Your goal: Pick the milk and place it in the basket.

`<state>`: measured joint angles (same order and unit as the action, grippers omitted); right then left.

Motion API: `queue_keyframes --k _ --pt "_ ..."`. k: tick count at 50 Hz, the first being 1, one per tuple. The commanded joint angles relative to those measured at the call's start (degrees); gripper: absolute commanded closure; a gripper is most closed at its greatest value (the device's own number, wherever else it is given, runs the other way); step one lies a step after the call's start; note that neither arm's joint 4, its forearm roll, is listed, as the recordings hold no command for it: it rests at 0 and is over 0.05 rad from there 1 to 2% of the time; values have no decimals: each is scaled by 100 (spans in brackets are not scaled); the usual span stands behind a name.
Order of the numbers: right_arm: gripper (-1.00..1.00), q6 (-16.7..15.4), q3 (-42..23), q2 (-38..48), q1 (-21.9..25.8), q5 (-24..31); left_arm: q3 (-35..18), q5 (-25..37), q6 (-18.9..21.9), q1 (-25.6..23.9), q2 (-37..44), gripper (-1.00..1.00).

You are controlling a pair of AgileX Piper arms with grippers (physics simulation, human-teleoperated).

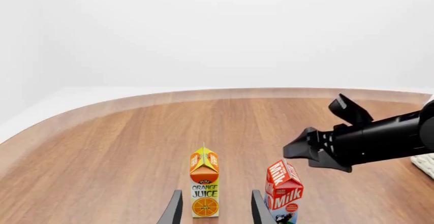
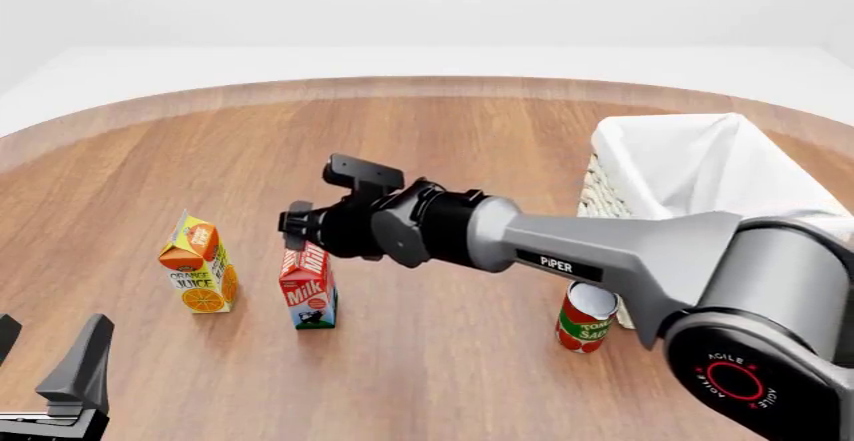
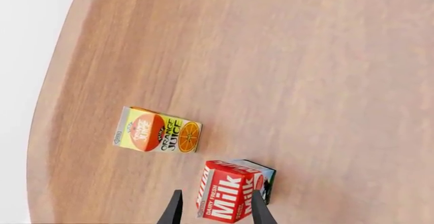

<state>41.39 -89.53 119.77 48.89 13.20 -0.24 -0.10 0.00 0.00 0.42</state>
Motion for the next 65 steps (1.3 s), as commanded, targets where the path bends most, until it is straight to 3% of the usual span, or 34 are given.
queue_keyframes --k 1,65 --pt "-100 -9 -99 101 21 63 0 0 0 0 0 -100" --pt "-100 105 -119 317 -2 -45 0 0 0 0 0 -100"
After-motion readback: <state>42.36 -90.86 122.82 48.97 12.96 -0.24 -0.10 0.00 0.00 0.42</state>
